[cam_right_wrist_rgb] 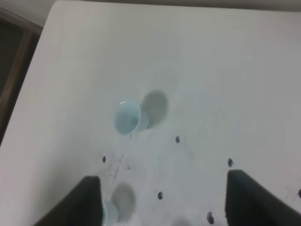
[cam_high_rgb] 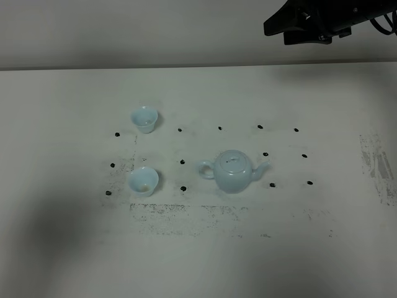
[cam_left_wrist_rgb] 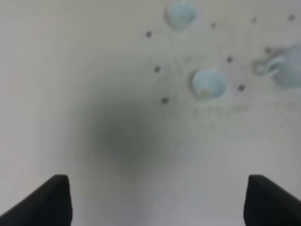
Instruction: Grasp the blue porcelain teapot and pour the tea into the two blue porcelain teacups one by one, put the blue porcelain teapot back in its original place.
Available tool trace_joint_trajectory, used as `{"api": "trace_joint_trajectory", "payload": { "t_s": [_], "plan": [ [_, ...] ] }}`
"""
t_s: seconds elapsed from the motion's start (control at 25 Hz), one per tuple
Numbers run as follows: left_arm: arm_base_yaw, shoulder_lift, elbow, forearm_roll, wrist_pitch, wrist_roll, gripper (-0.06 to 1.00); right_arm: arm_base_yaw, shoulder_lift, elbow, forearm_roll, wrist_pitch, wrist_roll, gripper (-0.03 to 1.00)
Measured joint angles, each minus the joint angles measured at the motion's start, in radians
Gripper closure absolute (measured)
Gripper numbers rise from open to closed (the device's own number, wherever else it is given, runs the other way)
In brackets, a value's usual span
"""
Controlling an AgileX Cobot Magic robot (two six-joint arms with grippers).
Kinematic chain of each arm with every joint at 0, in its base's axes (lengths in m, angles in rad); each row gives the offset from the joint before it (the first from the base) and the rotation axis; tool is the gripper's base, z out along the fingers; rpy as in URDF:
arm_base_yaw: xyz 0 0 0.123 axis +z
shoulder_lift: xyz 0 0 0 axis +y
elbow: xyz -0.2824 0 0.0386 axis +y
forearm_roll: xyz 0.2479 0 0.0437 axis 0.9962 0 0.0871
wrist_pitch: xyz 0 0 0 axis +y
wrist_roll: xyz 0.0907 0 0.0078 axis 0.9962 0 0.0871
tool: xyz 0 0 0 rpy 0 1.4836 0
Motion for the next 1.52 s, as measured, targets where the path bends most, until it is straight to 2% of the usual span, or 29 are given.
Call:
{"api": "trace_joint_trajectory", "payload": {
  "t_s": [0.36,0.6,0.88,1.52],
  "plan": [
    [0.000,-0.303,0.295,0.015,0.015,-0.024,0.19,0.000,0.000,0.000,0.000,0.000,-0.001,0.39],
    [0.000,-0.433,0.419,0.026,-0.024,-0.027,0.19,0.000,0.000,0.000,0.000,0.000,-0.009,0.39],
    [0.000,-0.529,0.427,0.031,-0.033,-0.034,0.19,0.000,0.000,0.000,0.000,0.000,-0.017,0.39],
    [0.000,-0.589,0.428,0.033,-0.033,-0.034,0.19,0.000,0.000,0.000,-0.004,0.000,-0.058,0.39]
  ]
}}
